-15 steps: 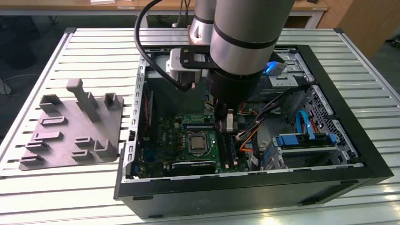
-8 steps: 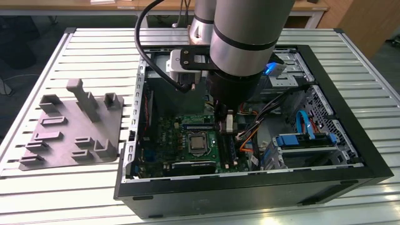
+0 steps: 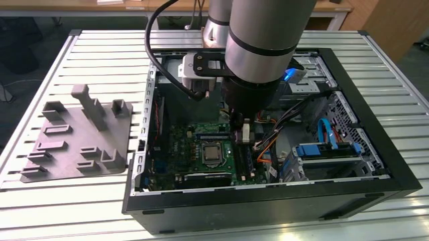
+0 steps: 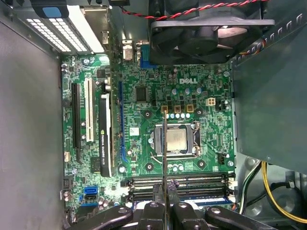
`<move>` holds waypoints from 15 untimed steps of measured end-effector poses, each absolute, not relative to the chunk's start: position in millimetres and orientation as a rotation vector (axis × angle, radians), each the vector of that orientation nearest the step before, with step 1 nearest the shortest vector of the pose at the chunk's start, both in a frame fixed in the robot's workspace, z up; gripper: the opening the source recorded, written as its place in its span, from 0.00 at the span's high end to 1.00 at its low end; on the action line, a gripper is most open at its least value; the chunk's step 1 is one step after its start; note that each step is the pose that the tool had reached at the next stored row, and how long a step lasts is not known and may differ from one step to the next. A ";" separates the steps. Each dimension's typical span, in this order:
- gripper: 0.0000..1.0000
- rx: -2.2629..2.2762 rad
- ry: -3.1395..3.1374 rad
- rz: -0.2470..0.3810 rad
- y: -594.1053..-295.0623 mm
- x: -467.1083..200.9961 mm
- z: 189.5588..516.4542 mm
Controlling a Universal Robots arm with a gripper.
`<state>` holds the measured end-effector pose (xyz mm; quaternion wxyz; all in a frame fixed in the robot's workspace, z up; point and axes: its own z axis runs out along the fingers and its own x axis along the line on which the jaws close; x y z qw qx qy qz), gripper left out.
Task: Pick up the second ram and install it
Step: 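Pick up the second ram and move it above second insertion slot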
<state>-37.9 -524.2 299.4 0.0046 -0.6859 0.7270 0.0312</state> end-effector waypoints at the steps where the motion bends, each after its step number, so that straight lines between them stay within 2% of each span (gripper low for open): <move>1: 0.86 -2.149 2.277 0.098 -524.2 -37.9 298.8; 15: 0.86 -2.149 2.278 0.098 -524.6 -37.9 295.3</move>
